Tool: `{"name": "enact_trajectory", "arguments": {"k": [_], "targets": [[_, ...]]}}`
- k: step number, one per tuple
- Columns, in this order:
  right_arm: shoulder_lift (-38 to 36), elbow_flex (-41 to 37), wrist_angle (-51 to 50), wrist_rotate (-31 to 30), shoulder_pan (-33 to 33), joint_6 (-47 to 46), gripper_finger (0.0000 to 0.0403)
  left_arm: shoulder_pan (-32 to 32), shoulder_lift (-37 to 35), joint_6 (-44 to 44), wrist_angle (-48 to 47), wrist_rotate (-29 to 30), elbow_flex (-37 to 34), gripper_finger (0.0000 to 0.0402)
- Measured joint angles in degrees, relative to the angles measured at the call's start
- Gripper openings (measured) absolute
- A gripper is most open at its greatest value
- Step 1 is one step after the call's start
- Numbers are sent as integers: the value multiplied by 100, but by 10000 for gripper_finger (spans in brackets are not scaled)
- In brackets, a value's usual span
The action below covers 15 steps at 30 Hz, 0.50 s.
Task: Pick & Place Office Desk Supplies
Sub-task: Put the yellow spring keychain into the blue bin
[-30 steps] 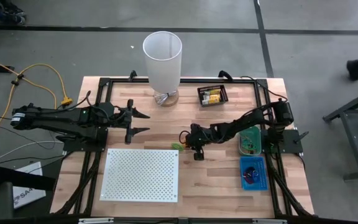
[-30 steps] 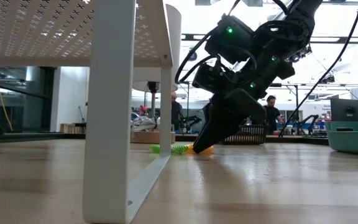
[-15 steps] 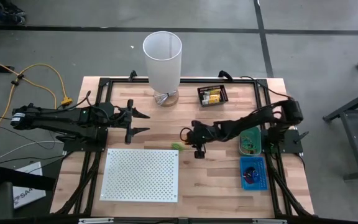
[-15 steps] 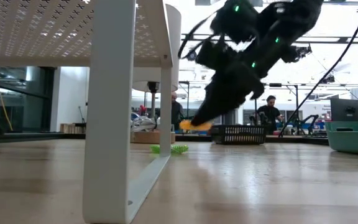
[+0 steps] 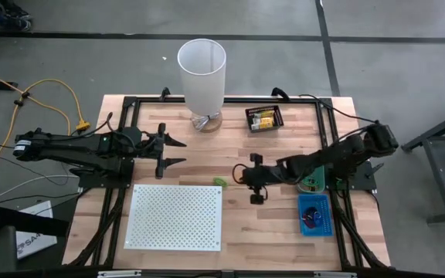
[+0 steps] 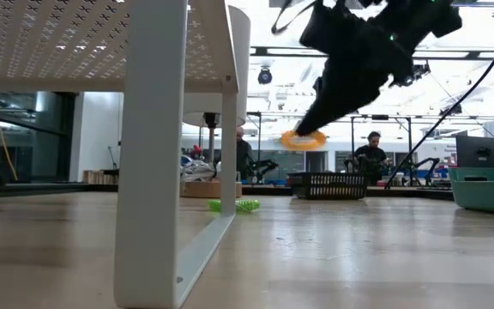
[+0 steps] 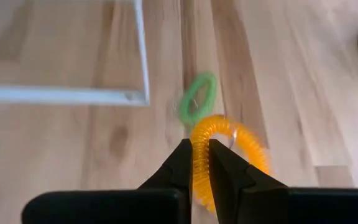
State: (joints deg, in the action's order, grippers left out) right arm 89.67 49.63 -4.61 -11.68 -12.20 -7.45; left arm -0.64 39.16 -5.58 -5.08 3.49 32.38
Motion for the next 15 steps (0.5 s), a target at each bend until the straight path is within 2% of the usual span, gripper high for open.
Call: {"name": "enact_trajectory", "arguments": {"k": [7, 15], "targets": [[-298, 22, -831, -781, -724, -1297, 23, 0, 2, 0, 30, -2, 0, 221], [-662, 17, -1928, -1751, -1963, -3296, 23, 0, 0, 0, 45, -2, 0, 221]]}}
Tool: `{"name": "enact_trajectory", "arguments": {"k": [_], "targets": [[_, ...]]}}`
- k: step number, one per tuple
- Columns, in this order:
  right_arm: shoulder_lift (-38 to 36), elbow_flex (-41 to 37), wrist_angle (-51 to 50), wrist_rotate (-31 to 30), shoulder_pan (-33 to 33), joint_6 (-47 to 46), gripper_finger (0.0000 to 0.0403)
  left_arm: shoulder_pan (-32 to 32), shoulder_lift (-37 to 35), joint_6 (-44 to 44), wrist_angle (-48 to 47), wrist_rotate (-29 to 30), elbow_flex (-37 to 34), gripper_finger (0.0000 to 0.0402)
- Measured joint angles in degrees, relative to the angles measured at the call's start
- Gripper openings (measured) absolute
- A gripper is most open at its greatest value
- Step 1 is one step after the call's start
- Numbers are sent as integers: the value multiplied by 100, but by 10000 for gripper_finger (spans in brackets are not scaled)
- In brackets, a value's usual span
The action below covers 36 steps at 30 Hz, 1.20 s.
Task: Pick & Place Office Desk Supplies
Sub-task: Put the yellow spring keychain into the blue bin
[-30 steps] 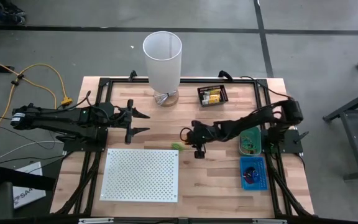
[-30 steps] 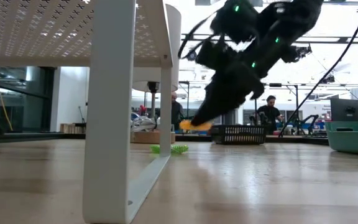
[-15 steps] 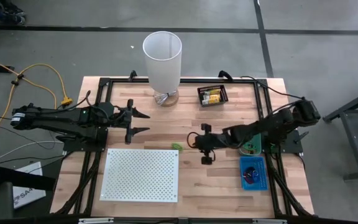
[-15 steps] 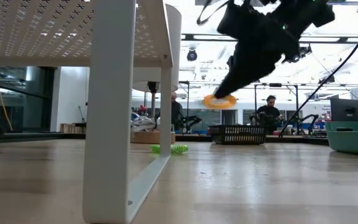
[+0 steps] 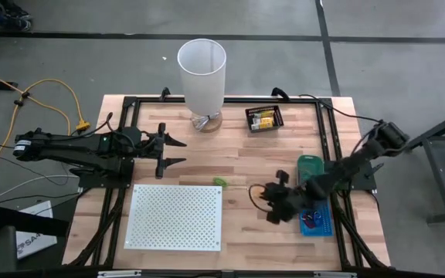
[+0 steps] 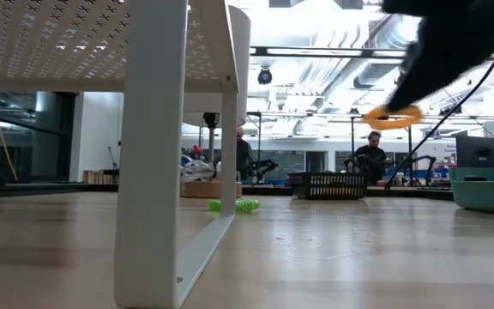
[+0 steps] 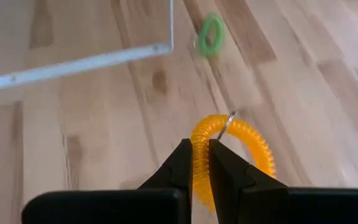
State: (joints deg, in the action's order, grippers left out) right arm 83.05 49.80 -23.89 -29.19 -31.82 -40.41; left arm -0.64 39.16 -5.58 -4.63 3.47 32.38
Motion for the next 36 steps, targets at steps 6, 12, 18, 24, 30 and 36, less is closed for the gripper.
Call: {"name": "enact_trajectory", "arguments": {"k": [6, 12, 18, 24, 30, 36], "targets": [[-68, 0, -1041, -587, -1039, -1835, 23, 0, 0, 0, 3, -1, 0, 221], [-68, 0, -1924, -791, -1956, -3536, 23, 0, 1, 0, 1, 0, 0, 221], [-68, 0, -2712, -845, -2745, -4921, 23, 0, 0, 0, 1, 0, 0, 221], [-68, 0, -3343, -604, -3358, -5974, 23, 0, 0, 0, 1, 0, 0, 221], [-68, 0, -3664, -345, -3786, -6619, 23, 0, 0, 0, 0, 0, 0, 221], [-68, 0, -3785, -245, -3950, -6899, 23, 0, 0, 0, 1, -1, 0, 221]]}}
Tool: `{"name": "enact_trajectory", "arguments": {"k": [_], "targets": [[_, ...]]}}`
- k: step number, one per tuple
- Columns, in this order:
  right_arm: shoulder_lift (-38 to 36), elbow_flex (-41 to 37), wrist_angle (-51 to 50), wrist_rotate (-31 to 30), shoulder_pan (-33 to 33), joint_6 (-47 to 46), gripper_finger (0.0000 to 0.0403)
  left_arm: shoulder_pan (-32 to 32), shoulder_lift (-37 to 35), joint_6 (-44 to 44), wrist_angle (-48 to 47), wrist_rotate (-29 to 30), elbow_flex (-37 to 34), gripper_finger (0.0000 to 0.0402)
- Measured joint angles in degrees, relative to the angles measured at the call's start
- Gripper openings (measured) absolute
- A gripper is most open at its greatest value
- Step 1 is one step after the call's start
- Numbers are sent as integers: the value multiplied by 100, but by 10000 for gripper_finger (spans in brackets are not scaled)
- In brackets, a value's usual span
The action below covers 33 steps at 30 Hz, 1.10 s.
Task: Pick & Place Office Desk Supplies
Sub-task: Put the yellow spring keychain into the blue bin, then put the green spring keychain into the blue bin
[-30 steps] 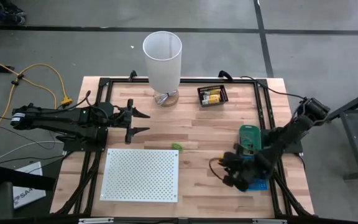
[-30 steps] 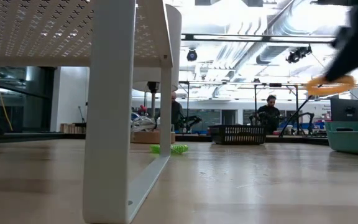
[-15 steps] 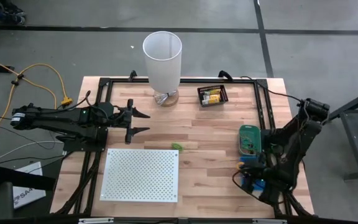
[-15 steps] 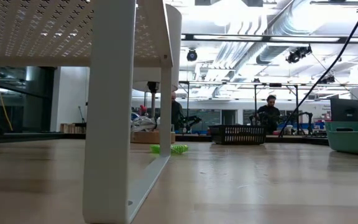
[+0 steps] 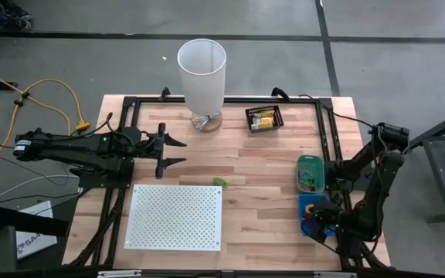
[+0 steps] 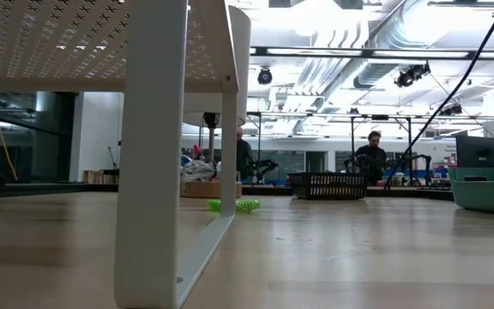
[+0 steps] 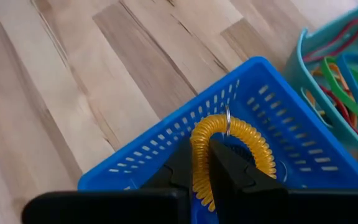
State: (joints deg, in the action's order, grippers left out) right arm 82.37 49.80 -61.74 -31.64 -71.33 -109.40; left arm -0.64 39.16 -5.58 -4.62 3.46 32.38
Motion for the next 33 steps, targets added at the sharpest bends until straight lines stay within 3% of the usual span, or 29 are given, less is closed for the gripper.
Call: {"name": "enact_trajectory", "arguments": {"k": [11, 24, 33], "targets": [[127, 0, -65, 208, 10, -76, 25, 0, 1, 0, -1, 0, 0, 221], [177, 0, -95, 206, 10, -208, 93, 0, 0, 0, -1, 0, 0, 221], [177, 0, -89, 107, 10, -206, 90, 0, 0, 0, -1, 0, 0, 221]]}}
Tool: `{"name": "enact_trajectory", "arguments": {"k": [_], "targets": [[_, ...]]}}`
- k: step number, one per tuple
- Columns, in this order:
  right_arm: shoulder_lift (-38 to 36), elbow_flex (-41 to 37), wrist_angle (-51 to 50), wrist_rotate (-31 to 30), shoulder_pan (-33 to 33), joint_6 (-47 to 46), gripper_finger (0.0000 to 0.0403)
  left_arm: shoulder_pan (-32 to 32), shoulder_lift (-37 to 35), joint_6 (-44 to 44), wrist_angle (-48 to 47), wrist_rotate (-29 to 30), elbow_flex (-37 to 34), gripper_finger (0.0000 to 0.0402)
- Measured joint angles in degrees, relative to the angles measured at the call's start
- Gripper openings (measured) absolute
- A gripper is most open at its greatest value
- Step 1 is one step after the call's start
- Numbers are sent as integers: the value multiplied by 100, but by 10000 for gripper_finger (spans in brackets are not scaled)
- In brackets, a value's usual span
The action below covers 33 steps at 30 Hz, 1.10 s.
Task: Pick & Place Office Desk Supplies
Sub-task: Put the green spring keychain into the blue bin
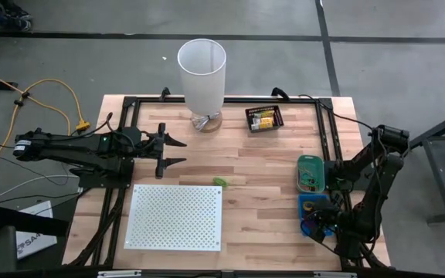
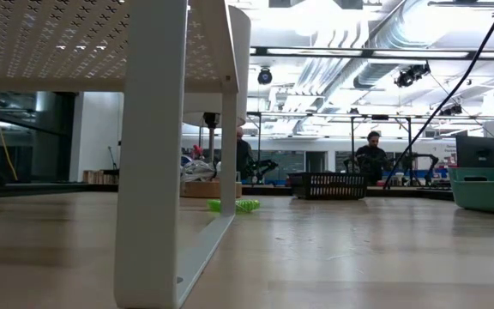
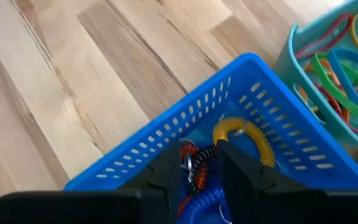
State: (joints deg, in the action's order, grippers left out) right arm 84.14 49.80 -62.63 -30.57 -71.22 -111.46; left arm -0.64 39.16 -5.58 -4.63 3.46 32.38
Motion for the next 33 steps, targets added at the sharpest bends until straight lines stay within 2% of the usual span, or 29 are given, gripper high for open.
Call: {"name": "enact_trajectory", "arguments": {"k": [11, 16, 24, 28, 33], "targets": [[0, 0, 34, -800, 41, 464, 89, 0, 0, 0, -1, 0, 0, 221], [0, 0, 38, -918, 146, 921, 89, 0, 0, 0, 0, 0, 0, 221], [0, 0, 168, -1143, 373, 1134, 89, 1, 1, 0, 0, 1, 0, 221], [0, 0, 673, -1152, 791, 1982, 89, 0, 2, 0, -1, 0, 0, 221], [0, 0, 1538, -1152, 1498, 3576, 89, 0, 0, 0, -1, 2, 0, 221]]}}
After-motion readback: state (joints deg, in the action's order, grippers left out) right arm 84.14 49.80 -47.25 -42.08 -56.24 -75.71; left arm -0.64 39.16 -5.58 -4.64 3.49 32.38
